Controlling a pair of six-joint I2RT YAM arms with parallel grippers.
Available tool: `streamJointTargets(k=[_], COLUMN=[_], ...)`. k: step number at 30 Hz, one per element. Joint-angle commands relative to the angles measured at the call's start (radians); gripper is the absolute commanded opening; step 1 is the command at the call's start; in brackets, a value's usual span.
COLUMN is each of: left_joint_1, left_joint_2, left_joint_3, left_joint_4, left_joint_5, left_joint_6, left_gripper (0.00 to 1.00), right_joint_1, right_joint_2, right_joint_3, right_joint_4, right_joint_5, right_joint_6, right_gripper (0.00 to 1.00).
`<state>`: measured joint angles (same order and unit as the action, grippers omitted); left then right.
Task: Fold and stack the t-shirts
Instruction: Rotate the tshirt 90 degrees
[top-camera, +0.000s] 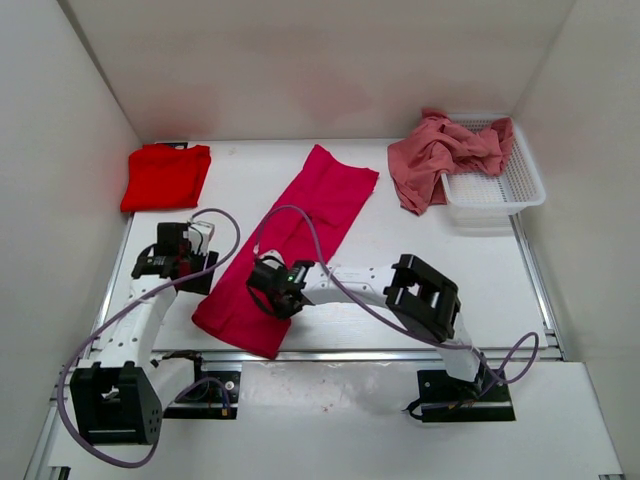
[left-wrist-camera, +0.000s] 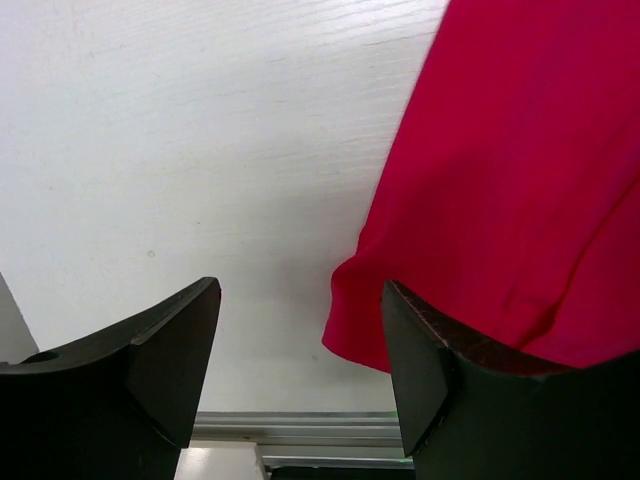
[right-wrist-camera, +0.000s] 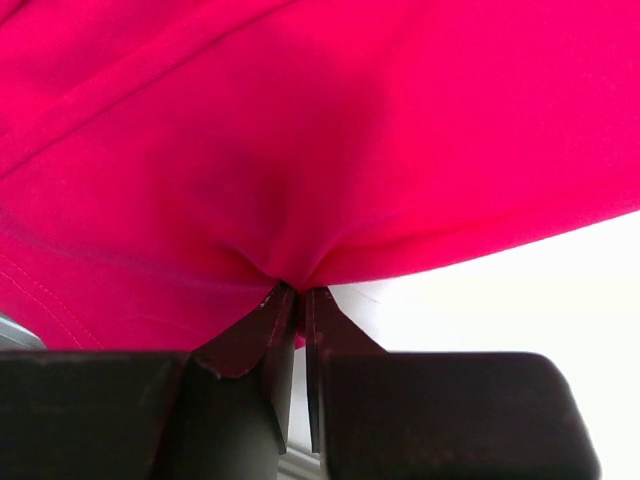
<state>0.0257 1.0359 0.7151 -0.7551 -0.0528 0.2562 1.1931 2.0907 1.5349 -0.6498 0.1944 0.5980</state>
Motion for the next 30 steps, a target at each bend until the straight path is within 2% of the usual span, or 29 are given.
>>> streamJointTargets(k=[1,6,11,13,15,16,18,20,21,24,25,27,30], left_joint_1=[-0.068,-0.171,-0.259,-0.305,-0.349,-0.355,-0.375,-0.392,-0.400,-0.411,-0.405,-0.389,-0.372], left_joint_2=[-0.004,0.042,0.108,0.137,0.160,0.180,0.214,0.254,0.265,0.308,0.331,0.361,0.435], left_joint_3=[0.017,0.052,0.113,0.133,0.158,0.168,0.199,0.225,0.236,0.254,0.276,0.315,0.385], left_joint_4=[0.008,-0.030,-0.067,-0.076,-0.092,-0.101,-0.110,-0.119,-0.122,-0.086,-0.082,-0.078,-0.073], left_joint_5=[-0.027,-0.030,-0.002,-0.015,-0.015,-0.003,0.013,0.027,0.025,0.011,0.010,0.030,0.048], left_joint_6=[0.049,0.106,0.163,0.172,0.183,0.186,0.187,0.198,0.195,0.181,0.163,0.132,0.072], left_gripper=[0.76,0.76,0.76,0.76,0.77,0.77,0.76,0.76,0.76,0.76,0.77,0.76,0.76], right_joint_1=[-0.047,-0.154,-0.251,-0.273,-0.277,-0.273,-0.260,-0.270,-0.277,-0.361,-0.422,-0.551,-0.677], right_joint_2=[-0.010,-0.156,-0.308,-0.356,-0.423,-0.441,-0.497,-0.532,-0.553,-0.552,-0.526,-0.456,-0.318], right_joint_3=[-0.149,-0.384,-0.583,-0.634,-0.685,-0.693,-0.717,-0.728,-0.716,-0.609,-0.569,-0.384,-0.164], right_joint_4=[-0.054,-0.013,0.042,0.079,0.107,0.111,0.116,0.102,0.101,0.102,0.102,0.098,0.110], right_joint_5=[0.103,0.148,0.077,-0.036,-0.141,-0.188,-0.259,-0.321,-0.331,-0.342,-0.354,-0.386,-0.377], right_joint_6=[-0.055,-0.135,-0.221,-0.262,-0.308,-0.310,-0.322,-0.325,-0.342,-0.424,-0.438,-0.490,-0.512], right_gripper=[0.00,0.00,0.02,0.13,0.35,0.40,0.63,0.77,0.82,0.83,0.81,0.77,0.71])
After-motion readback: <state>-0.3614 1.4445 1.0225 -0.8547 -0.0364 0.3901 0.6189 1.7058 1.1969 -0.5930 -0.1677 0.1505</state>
